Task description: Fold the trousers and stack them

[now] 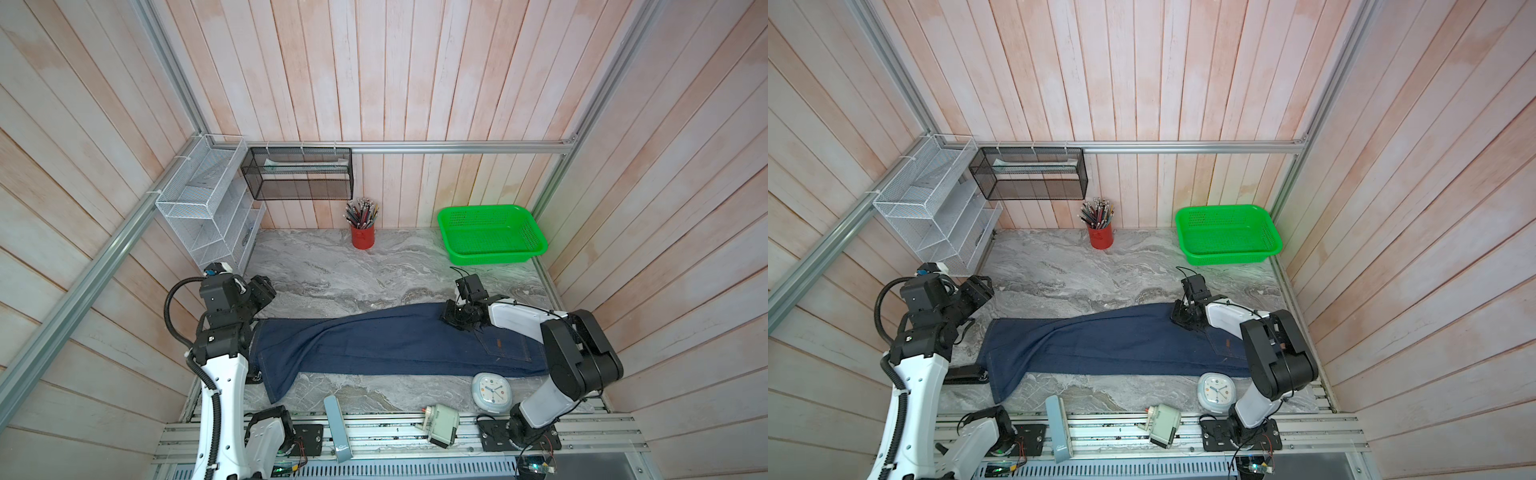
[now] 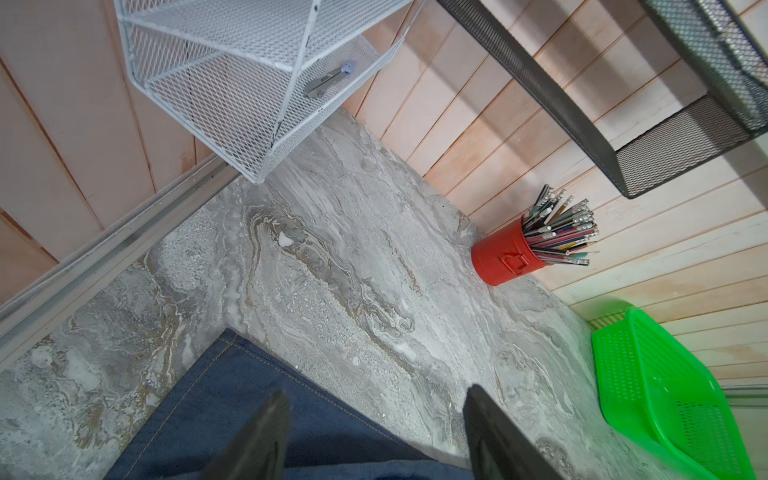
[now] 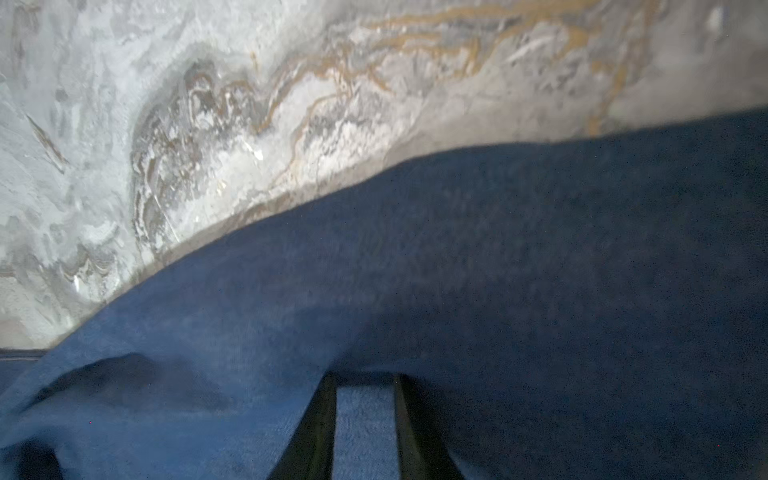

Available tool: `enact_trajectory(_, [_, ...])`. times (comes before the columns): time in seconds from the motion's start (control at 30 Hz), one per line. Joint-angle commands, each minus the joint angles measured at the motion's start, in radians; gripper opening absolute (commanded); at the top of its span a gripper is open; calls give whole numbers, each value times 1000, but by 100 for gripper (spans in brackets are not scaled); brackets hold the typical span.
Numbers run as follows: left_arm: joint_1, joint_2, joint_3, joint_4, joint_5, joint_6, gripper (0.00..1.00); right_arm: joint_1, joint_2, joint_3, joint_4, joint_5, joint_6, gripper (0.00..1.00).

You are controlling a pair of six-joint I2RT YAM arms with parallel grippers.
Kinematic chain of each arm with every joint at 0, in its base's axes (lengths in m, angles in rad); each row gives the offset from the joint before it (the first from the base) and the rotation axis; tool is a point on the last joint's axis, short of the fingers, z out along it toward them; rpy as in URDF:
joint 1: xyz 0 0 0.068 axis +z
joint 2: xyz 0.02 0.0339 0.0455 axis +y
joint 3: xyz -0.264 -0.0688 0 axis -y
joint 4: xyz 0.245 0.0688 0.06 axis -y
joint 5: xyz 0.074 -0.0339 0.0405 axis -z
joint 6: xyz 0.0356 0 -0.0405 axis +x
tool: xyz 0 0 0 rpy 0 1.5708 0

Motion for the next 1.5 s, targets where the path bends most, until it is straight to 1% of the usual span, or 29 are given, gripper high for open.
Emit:
enact_trajectory(0.0, [9,41,33,-58,50,44,69,-88,54,-22,-30,41,-65,28])
enact_trajectory(0.17, [12,120,64,-83,84,83,69,-215,57,-15,-49,83,-134,28])
enact_trajectory(0.27, [12,171,75,-94,108,99,69,-261,66,0,-60,89,-166,28])
enact_trajectory(0.5, [6,301,69,-134,141,148,68,-280,46,39,-94,120,-218,28])
enact_trajectory(0.63, [-45,380,66,-158,99,157,64,-262,-8,50,-104,113,-209,28])
enact_trajectory(0.7, [-77,418,60,-173,67,156,64,-230,-35,64,-124,122,-208,29])
enact_trajectory(0.8, [-100,449,34,-164,59,144,61,-176,-63,78,-138,117,-198,29])
enact_trajectory(0.87, [-113,464,14,-151,54,137,58,-145,-69,86,-143,112,-188,29])
enact_trajectory(1.07, [-150,546,-14,-147,-12,136,58,-69,-43,80,-128,89,-163,29])
enact_trajectory(1.2, [-171,578,-27,-144,-43,137,58,-57,-13,58,-104,73,-159,28])
enact_trajectory(1.47, [-191,644,-31,-145,-62,126,57,-55,15,31,-88,59,-169,26])
